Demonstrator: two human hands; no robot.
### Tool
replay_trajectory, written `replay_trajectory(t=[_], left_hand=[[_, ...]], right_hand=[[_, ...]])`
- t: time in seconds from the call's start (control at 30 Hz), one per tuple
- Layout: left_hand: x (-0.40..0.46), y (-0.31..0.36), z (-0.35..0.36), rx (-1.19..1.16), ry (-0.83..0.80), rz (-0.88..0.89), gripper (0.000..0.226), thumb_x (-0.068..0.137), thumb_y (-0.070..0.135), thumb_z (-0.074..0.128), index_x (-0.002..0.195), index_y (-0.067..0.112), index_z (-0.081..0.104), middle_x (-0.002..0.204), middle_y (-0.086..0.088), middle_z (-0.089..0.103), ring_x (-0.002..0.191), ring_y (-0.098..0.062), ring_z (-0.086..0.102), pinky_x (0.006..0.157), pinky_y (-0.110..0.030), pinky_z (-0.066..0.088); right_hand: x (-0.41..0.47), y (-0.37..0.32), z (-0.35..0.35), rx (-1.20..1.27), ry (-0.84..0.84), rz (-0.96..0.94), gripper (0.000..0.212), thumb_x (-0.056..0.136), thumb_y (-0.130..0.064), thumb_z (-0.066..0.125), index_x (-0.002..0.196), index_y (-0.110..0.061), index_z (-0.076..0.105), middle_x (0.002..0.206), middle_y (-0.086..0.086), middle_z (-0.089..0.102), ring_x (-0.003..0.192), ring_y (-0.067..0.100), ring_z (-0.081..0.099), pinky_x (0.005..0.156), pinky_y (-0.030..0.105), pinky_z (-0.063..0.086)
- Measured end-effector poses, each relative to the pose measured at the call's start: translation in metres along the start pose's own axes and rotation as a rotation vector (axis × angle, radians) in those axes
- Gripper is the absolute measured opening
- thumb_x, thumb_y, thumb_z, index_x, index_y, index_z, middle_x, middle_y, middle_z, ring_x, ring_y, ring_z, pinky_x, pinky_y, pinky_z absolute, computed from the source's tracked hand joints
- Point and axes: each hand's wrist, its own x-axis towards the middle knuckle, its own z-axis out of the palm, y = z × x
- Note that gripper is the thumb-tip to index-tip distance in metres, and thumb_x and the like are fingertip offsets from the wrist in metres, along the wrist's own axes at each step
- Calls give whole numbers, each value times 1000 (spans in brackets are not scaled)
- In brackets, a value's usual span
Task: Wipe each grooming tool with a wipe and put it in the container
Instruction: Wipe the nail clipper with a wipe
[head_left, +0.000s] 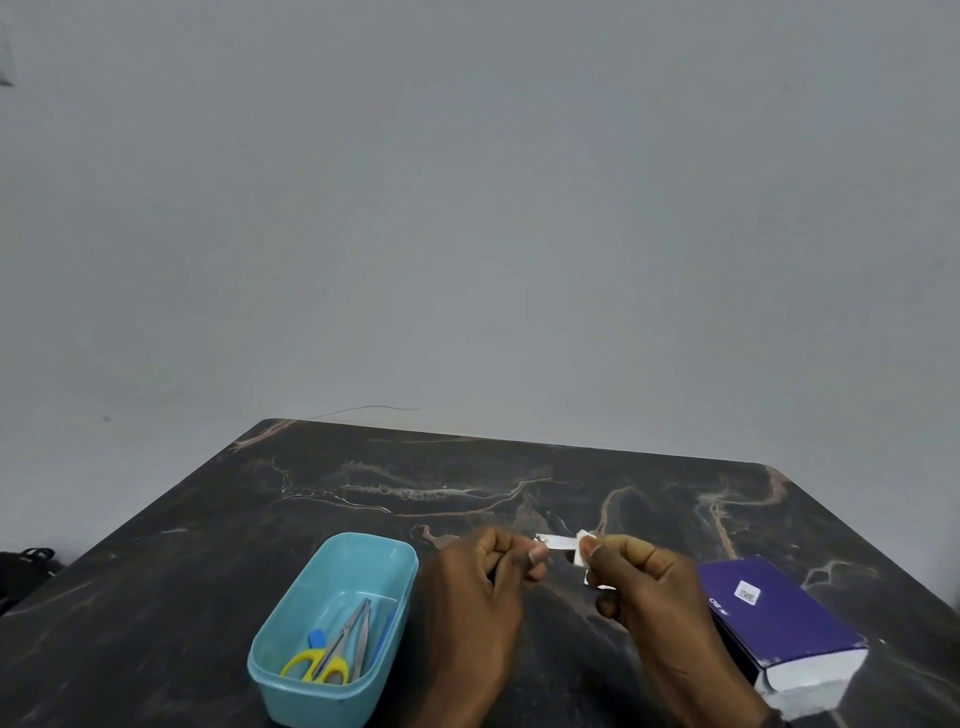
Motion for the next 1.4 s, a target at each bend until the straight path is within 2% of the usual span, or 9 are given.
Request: replay_trajectory(t=[0.1,0.23,0.43,0.67,0.8,0.9,1.2,1.3,1.4], left_hand=[[1,2,-1,-49,30,-16,12,83,25,73,73,21,67,63,11,74,61,-5,71,72,-42,60],[3,-2,0,-154,59,-94,8,84,21,73,86,19,66,67,1,75,64,-14,74,72,-49,60],[5,-5,5,-306,-16,-254,9,93,12,61,97,17,67,78,-5,78,77,-19,76,74,-41,60],[9,9,-3,-671,-263,-496,18,97,5,49,109,3,62,96,-15,76,91,-25,74,69,-33,58],[10,10,-8,-799,-359,-502,30,81,7,63,111,7,65,98,-20,74,84,-26,73,74,-38,55],[10,10,-9,-823,-372,-479,34,71,9,69,105,8,70,92,-19,74,76,-23,71,67,-34,52],[10,9,-9,-804,-254,-451,36,71,13,69,106,6,67,82,-16,73,72,-23,70,63,-34,49],[11,9,-10,-800,-225,-455,34,70,14,69,104,8,68,83,-17,74,71,-24,71,62,-34,51],[12,9,-11,-823,-226,-470,36,70,12,69,106,6,66,90,-21,74,76,-26,73,65,-36,55]], right_hand=[[-3,0,5,-58,-17,-60,21,84,-10,69,68,4,71,55,12,53,54,22,40,49,28,33],[-11,5,16,-141,-100,-75,18,84,-6,69,67,-3,75,51,0,61,45,3,48,48,17,37],[-15,10,22,-240,-180,-94,14,86,-4,66,77,-3,77,44,-8,59,38,-3,48,44,8,34],[-14,8,21,-51,-224,115,19,82,-13,72,71,3,74,57,15,53,50,17,42,47,24,31],[-13,3,20,104,-333,217,31,71,-17,74,76,13,70,62,15,55,48,12,44,47,23,31],[-14,0,19,106,-384,218,29,70,-21,68,78,6,74,71,19,61,54,13,49,49,23,34],[-14,-3,15,20,-386,234,44,70,-24,69,91,15,67,78,24,58,53,11,54,47,20,36],[-14,-6,15,9,-389,234,39,74,-22,77,91,12,69,84,26,63,54,10,55,47,21,36],[-14,-8,14,15,-373,246,30,72,-22,68,86,4,74,85,25,66,55,12,54,49,23,36]])
